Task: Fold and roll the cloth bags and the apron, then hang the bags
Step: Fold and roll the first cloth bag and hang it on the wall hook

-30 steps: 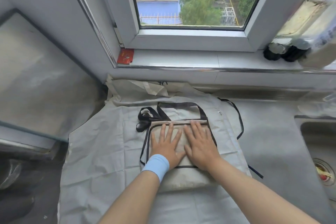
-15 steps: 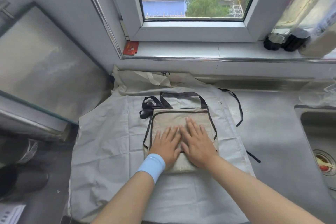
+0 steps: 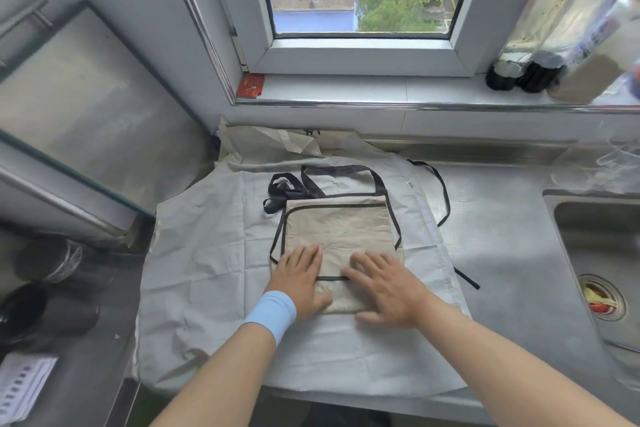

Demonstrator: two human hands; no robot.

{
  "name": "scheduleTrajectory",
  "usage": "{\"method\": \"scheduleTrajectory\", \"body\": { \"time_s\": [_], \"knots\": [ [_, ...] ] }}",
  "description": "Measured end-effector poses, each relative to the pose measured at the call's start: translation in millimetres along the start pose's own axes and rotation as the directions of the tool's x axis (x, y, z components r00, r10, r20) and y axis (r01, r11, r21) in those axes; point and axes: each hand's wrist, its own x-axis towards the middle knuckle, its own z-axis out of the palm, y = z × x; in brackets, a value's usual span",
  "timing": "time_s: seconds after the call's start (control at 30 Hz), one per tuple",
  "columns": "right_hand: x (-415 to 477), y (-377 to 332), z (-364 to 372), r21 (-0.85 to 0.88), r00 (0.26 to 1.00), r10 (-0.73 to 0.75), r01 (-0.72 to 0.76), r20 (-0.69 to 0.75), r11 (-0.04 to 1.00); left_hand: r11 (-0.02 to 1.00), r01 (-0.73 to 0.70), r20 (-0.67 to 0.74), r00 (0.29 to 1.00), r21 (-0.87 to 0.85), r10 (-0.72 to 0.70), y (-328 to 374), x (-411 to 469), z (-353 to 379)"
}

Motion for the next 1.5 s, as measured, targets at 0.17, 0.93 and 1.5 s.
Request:
{"method": "scheduleTrajectory", "body": {
  "time_s": [0.17,0.93,1.5],
  "knots": [
    [4,-6,-12,-0.046,0.994,0.004,0.001,0.105,0.999,0.993,-0.109,-0.024,0.994,-0.044,0.108,0,-7,-19],
    [31,34,-63,0.207,0.987,0.159,-0.162,0.031,0.965,0.951,0.115,0.325,0.946,-0.288,-0.016,-11,22,-88],
    [82,50,-30,-0.129,0.929,0.365,-0.357,0.053,0.925,0.993,-0.018,-0.365,0.931,-0.115,-0.026,18,40,-45]
  ]
}}
